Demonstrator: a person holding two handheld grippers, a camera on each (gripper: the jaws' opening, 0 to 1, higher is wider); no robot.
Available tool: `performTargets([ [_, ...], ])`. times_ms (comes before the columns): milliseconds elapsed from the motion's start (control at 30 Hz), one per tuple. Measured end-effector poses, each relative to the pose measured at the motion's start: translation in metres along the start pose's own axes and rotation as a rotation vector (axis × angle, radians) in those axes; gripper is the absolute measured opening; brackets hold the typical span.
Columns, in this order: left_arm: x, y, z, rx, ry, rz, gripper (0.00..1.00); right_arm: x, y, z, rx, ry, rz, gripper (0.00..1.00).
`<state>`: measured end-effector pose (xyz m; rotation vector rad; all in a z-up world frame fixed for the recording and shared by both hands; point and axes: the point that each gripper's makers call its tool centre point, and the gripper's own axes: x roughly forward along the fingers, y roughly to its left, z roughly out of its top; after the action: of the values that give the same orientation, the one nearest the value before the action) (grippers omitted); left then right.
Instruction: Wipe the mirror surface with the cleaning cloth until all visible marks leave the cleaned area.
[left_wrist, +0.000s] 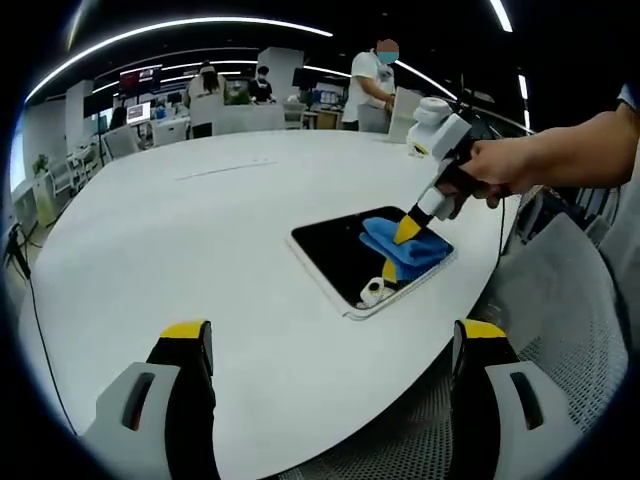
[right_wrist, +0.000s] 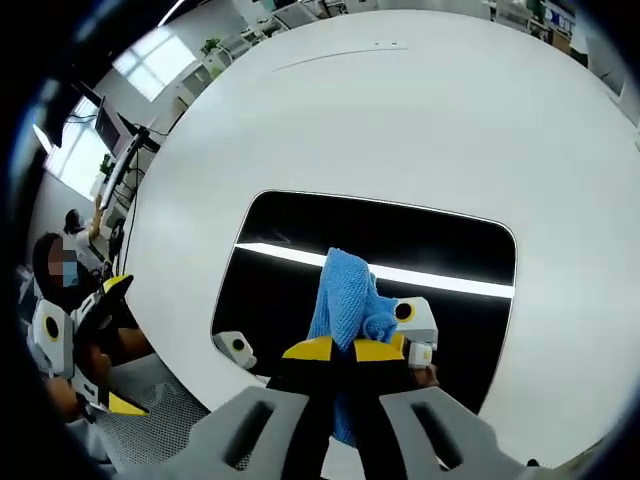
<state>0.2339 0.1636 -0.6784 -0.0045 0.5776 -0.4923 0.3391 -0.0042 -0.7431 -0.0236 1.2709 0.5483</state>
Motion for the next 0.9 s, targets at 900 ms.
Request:
performTargets([
  [900, 0.0, 0.002, 0.005, -0.026, -0.028, -0.003, 0.99, 0.01, -0.017, 0.053, -0.034, 0.0, -0.008, 0.0],
])
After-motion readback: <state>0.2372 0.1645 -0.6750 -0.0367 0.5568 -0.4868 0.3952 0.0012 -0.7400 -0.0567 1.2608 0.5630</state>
